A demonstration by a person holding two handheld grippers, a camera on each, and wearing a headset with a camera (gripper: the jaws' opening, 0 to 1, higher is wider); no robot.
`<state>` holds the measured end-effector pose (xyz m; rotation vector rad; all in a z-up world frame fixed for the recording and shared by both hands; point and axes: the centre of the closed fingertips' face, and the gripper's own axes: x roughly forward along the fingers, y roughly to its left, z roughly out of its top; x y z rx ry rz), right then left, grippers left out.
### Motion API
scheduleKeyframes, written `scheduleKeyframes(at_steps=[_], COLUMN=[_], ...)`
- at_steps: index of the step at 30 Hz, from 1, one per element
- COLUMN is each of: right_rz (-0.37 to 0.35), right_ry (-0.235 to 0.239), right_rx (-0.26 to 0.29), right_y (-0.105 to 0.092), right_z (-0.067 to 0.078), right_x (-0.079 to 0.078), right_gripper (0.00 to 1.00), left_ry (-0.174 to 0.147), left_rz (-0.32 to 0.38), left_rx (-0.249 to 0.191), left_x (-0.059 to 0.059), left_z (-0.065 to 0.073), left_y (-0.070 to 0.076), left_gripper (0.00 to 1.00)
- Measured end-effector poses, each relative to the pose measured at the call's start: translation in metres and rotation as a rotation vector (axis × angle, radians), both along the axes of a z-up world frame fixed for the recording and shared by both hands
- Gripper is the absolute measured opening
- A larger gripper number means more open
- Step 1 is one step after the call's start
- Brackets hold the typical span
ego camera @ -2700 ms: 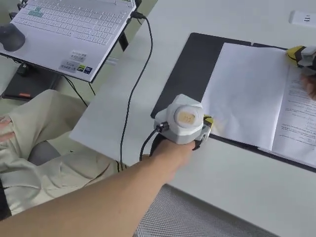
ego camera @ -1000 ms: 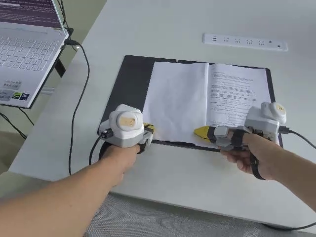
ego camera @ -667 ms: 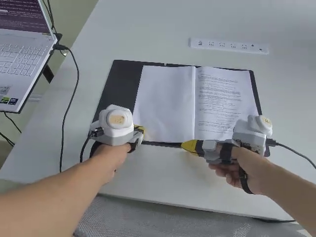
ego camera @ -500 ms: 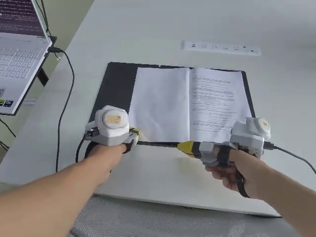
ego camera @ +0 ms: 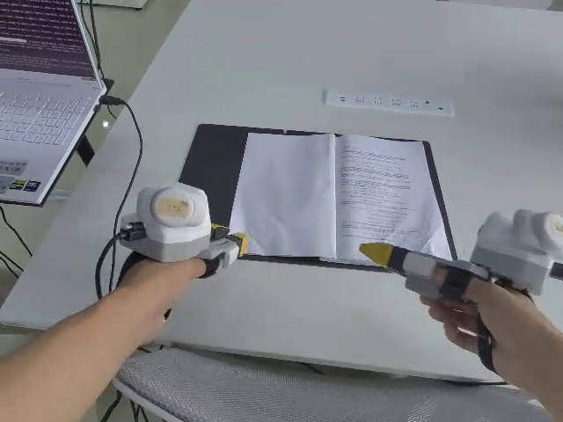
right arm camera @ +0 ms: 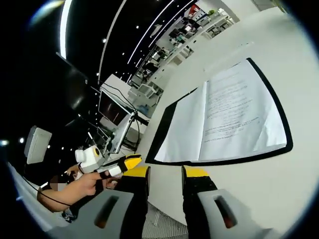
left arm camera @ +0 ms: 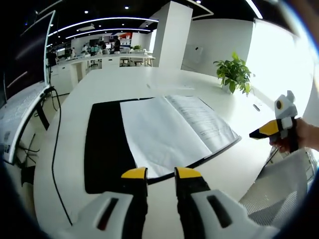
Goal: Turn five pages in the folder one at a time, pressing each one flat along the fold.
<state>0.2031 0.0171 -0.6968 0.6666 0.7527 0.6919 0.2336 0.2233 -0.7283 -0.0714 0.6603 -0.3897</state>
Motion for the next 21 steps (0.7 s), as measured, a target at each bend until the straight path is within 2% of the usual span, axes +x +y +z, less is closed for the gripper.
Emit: scheduleKeyframes(at_steps=[4, 6, 9, 11, 17, 21], right_rz=[-0.08, -0.112, -0.167, -0.178, -0.184, -0.166], right_ry=[-0.059, -0.071, -0.113, -0.124, -0.174, -0.21], right_rx=[-0.069, -0.085, -0.103, -0.112, -0.112, -0.161], right_y=[-0.033, -0.045, -0.066, -0.074, -0.081, -0.084], right_z=[0.011, 0.017, 0.034, 0.043, 0.067, 0.072], right_x=[-0.01, -0.015, -0.023, -0.03, -0.044, -0.052], right_gripper=[0.31, 0.34, 0.38, 0.41, 0.48, 0.48], left_ry=[-0.023, -0.035, -0.053, -0.067, -0.094, -0.096], left_rz=[0.011, 0.011, 0.01, -0.001, -0.015, -0.023], left_rx=[-0.009, -0.02, -0.036, -0.04, -0.045, -0.026], left_x=[-0.016, -0.023, -0.035, -0.042, -0.059, -0.067], left_z=[0.019, 0.028, 0.045, 0.055, 0.079, 0.085], left_y=[0.012, 0.015, 0.018, 0.017, 0.014, 0.016], left_gripper=[0.26, 0.28, 0.36, 0.41, 0.46, 0.47])
